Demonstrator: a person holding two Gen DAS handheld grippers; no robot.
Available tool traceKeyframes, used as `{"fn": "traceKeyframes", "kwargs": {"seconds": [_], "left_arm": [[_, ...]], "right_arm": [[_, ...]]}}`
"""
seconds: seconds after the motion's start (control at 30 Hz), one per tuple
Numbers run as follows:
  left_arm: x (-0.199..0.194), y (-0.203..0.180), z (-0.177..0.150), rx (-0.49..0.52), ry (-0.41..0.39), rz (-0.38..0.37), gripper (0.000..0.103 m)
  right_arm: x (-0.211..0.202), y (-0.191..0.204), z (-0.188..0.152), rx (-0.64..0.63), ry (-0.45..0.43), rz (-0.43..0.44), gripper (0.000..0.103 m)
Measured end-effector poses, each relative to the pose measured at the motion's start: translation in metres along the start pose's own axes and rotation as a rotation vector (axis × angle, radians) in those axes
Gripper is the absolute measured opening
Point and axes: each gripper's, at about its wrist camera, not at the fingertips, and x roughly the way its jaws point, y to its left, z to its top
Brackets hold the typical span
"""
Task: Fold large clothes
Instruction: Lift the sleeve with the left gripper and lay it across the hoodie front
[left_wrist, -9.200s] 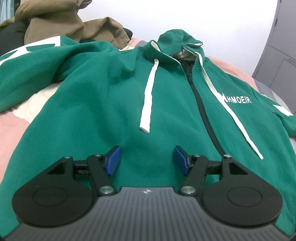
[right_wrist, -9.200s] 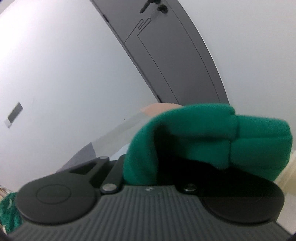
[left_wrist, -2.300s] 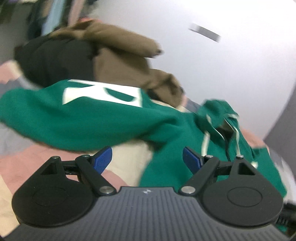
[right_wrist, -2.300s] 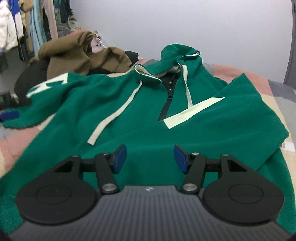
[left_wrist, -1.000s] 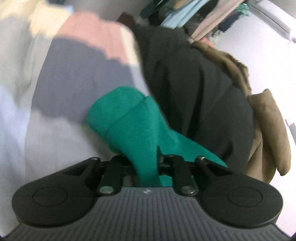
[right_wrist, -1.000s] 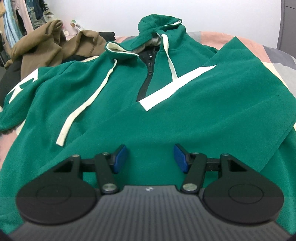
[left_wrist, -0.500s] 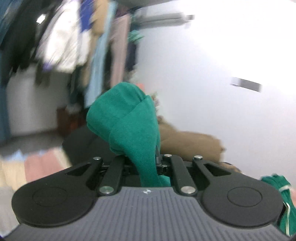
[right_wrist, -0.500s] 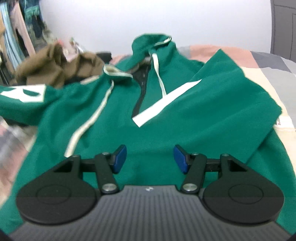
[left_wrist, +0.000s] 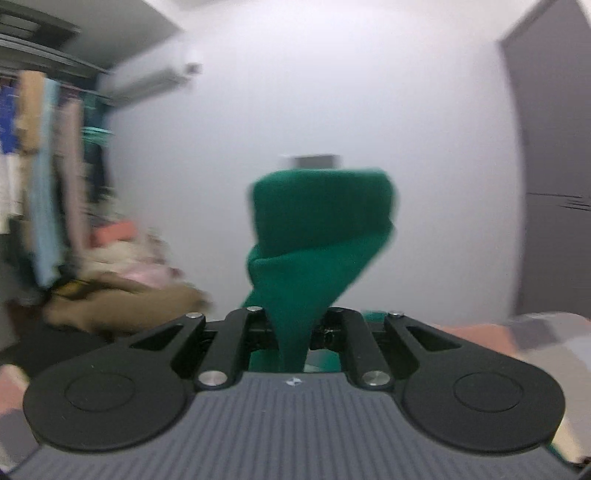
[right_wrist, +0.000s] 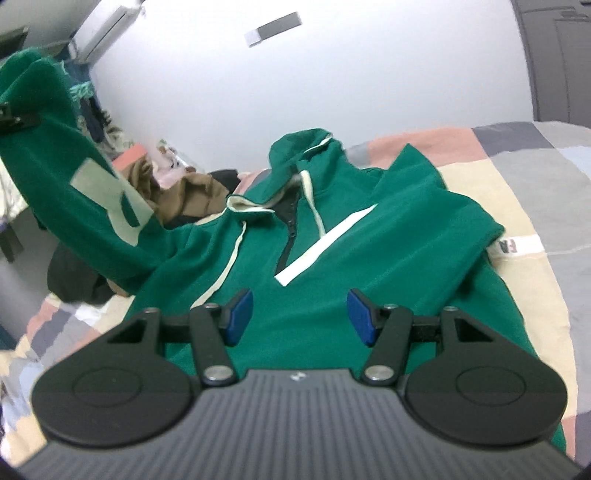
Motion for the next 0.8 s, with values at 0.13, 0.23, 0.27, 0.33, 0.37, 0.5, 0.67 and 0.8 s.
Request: {"fn": "traceKeyframes", "kwargs": {"seconds": [0.13, 0.23, 0.27, 0.33, 0.37, 0.5, 0.67, 0.8], "left_arm": [[0.004, -0.067, -0.04, 0.025, 0.092, -0.118, 0.012], [0.012, -0.107, -0.082, 0.019, 0.213, -0.2, 0.012], [0.013, -0.116, -0.095, 0.029, 0.245, -0.217, 0.012], [0.017, -0.134, -0.117, 0.034, 0.303, -0.255, 0.012], [0.021, -0.141, -0.129, 0.026, 0.337, -0.274, 0.012], [0.034, -0.131, -0.16, 0.007, 0.425, -0.312, 0.013], [0.054, -0.081, -0.177, -0.077, 0.566, -0.389, 0.049], [0.053, -0.062, -0.197, -0.13, 0.692, -0.526, 0.086]], "right_arm": [[-0.011, -0.024, -0.004, 0.103, -0.031, -0.024, 0.06], [-0.014, -0.041, -0.005, 0.176, -0.035, -0.051, 0.061], [-0.016, -0.046, -0.005, 0.187, -0.052, -0.066, 0.061], [-0.02, -0.054, -0.003, 0.205, -0.09, -0.103, 0.061], [-0.02, -0.059, -0.002, 0.224, -0.102, -0.121, 0.061], [-0.012, -0.072, -0.005, 0.287, -0.08, -0.124, 0.061], [-0.004, -0.068, -0.006, 0.268, -0.068, -0.117, 0.061], [0.001, -0.06, -0.008, 0.241, -0.058, -0.113, 0.061]]}}
